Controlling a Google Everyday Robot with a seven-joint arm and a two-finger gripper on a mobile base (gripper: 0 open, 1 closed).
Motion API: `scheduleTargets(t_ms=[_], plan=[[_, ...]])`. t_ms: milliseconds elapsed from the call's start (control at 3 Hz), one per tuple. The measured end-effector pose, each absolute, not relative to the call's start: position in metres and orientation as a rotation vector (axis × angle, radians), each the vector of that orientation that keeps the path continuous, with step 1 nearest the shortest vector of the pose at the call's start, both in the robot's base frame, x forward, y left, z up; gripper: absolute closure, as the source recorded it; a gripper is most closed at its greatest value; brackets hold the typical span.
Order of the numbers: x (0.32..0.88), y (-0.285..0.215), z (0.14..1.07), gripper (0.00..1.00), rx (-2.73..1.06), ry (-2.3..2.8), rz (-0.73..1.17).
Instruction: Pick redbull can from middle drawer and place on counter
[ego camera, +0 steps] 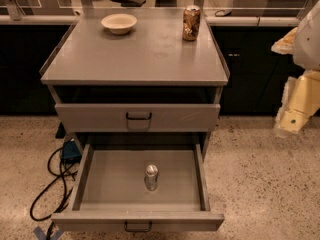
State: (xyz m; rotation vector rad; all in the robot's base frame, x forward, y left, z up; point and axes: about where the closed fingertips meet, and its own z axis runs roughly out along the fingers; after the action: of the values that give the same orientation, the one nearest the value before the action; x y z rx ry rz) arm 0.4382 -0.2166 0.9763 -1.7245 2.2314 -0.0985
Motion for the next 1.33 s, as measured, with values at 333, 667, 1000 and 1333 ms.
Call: scheduleTargets(t_ms=[333,667,1000,1333], plan=[[0.440,-0.217,0.978,0.00,-1.720,2.218,-0.097],[0.444,-0.220,0.958,0.00,-1.708,2.180,0.040],[0.452,-0.228,0.894,0.00,-1.686,2.100,0.330],[0.454,-0.233,0.821,0.00,-1.647,2.060,0.572]])
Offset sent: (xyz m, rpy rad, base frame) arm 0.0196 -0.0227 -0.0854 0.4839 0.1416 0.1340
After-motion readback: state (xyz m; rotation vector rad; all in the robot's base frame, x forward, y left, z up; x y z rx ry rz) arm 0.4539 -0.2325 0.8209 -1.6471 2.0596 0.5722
